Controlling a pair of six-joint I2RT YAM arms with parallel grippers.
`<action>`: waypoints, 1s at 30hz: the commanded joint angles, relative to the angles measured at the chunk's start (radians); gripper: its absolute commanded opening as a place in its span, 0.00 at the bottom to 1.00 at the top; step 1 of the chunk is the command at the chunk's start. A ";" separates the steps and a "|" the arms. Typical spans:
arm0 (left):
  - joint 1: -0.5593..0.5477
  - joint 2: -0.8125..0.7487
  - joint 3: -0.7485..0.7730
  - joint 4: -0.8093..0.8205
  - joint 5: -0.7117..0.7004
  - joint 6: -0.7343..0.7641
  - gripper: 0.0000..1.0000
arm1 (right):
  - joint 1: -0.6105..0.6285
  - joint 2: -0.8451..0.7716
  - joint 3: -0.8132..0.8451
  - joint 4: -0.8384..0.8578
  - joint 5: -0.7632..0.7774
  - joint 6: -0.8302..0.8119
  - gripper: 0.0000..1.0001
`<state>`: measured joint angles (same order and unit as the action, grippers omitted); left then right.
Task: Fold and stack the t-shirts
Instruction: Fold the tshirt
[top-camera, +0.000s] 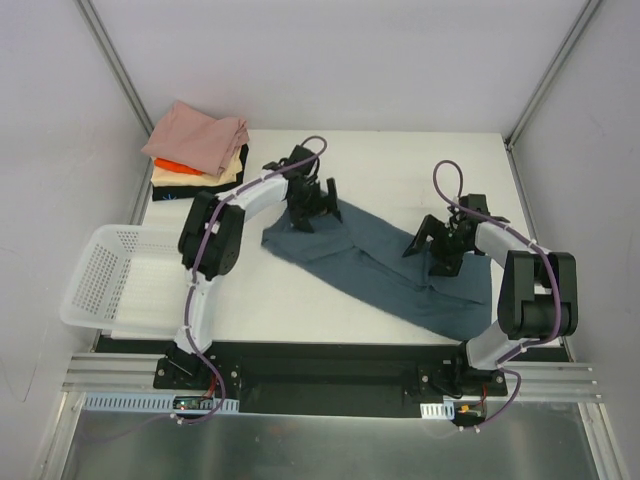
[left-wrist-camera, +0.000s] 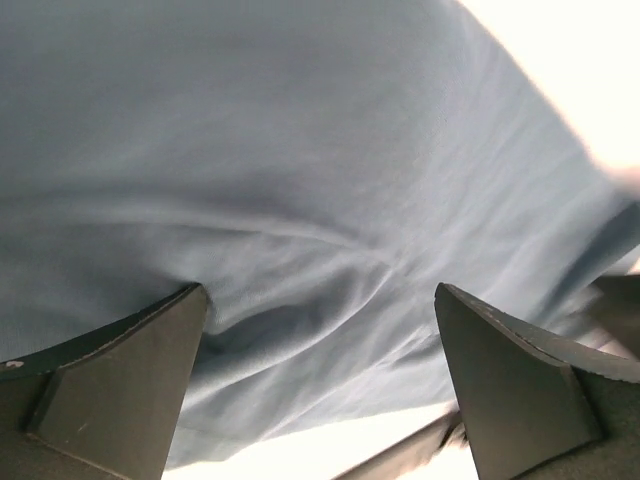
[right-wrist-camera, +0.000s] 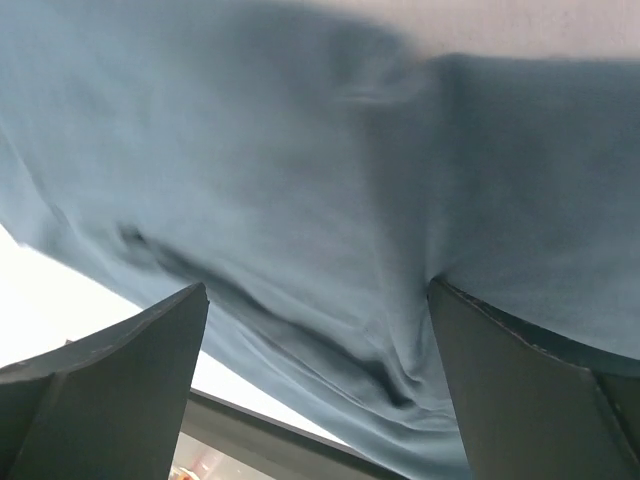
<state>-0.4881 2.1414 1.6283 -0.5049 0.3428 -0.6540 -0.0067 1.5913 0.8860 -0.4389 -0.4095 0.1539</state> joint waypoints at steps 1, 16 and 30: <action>0.017 0.266 0.384 0.089 0.045 0.036 0.99 | 0.001 -0.007 -0.048 0.035 0.006 0.029 0.96; 0.052 0.654 0.863 0.350 0.045 -0.355 0.99 | 0.365 -0.191 -0.292 -0.038 -0.124 0.098 0.96; 0.135 0.623 0.843 0.485 0.145 -0.300 0.99 | 0.573 -0.314 0.071 -0.267 0.315 0.027 0.96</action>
<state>-0.3836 2.7960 2.4901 -0.0280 0.4889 -0.9989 0.5674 1.3220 0.8459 -0.6075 -0.3450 0.2047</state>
